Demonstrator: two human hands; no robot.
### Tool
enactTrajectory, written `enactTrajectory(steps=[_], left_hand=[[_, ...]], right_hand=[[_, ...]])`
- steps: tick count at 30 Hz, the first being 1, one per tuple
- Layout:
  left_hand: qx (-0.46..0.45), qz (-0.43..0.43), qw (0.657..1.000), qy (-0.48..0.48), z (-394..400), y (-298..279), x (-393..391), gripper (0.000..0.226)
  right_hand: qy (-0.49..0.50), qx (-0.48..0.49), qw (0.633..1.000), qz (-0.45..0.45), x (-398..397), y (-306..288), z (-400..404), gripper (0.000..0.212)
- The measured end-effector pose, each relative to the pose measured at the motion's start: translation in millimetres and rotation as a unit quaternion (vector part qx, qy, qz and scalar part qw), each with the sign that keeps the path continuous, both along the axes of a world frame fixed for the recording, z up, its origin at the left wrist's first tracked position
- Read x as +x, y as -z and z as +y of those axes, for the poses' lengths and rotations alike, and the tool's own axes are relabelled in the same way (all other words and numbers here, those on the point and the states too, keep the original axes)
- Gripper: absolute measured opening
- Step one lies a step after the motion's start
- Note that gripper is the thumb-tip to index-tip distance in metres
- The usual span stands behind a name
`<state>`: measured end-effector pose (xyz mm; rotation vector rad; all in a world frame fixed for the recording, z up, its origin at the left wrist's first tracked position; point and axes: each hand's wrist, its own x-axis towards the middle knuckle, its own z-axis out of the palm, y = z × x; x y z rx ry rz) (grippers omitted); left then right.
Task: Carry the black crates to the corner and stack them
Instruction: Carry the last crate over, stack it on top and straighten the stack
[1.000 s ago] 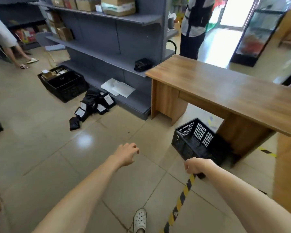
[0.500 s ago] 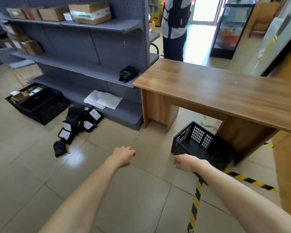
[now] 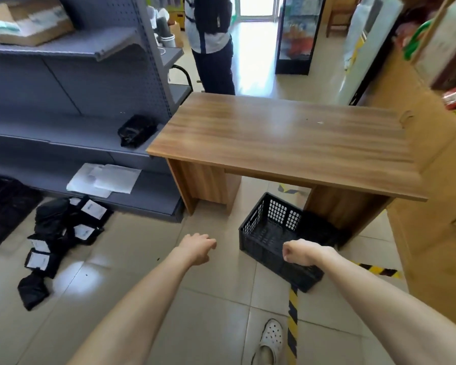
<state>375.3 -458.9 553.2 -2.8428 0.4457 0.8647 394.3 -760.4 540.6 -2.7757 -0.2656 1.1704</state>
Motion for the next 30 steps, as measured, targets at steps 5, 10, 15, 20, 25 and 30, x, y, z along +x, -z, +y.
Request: enactTrajectory(steps=[5, 10, 15, 20, 25, 30], left_hand=[[-0.039, -0.042, 0.998, 0.018, -43.1, -8.1, 90.1, 0.044], [-0.03, -0.017, 0.997, 0.069, -77.3, 12.2, 139.4, 0.045], [-0.016, 0.029, 0.994, 0.1, -93.1, 44.3, 194.8, 0.046], [-0.021, 0.074, 0.985, 0.156, -119.9, 76.5, 254.4, 0.043], [-0.06, 0.104, 0.972, 0.2, -165.6, 102.4, 301.2, 0.043], [-0.068, 0.148, 0.966, 0.199, -210.3, 146.0, 321.3, 0.053]], right_hand=[[0.024, 0.012, 1.0, 0.005, 78.7, 1.3, -30.7, 0.021], [0.061, 0.014, 0.998, 0.017, 114.9, 14.0, -55.1, 0.019], [0.112, 0.01, 0.992, 0.048, 135.8, 36.4, -83.9, 0.022], [0.206, 0.009, 0.974, 0.096, 144.2, 68.4, -114.9, 0.021], [0.31, 0.034, 0.943, 0.112, 149.8, 101.8, -136.5, 0.019], [0.391, 0.071, 0.909, 0.127, 146.9, 147.6, -137.3, 0.014]])
